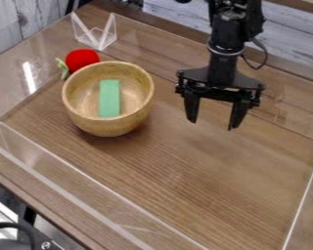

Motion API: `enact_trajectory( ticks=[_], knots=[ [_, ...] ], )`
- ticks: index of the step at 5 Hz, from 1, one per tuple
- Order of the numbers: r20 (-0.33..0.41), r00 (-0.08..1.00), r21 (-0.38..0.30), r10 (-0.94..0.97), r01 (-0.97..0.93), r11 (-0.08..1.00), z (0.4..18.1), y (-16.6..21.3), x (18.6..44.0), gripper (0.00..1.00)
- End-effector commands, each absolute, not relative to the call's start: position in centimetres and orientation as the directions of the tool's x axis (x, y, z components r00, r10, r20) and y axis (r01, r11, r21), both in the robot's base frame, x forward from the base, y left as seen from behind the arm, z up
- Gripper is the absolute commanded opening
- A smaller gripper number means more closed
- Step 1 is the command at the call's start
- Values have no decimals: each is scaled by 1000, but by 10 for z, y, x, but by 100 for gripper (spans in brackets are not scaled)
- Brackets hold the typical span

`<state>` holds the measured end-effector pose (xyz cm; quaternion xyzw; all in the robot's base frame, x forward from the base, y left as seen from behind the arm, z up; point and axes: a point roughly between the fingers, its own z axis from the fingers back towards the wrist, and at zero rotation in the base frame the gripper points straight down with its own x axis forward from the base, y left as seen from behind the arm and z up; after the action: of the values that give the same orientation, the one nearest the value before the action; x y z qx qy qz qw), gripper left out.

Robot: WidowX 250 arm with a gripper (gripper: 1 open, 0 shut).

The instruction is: Put the green block in the brown bowl

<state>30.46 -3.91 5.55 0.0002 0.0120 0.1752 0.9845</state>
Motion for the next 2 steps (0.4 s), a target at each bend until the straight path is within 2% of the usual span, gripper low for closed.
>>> enact_trajectory(
  ticks=[1, 2],
  knots=[
    [18, 948, -7, 317, -317, 949, 68, -54, 305, 100],
    [3, 967, -4, 256, -256, 967, 65, -68, 300, 100]
  ],
)
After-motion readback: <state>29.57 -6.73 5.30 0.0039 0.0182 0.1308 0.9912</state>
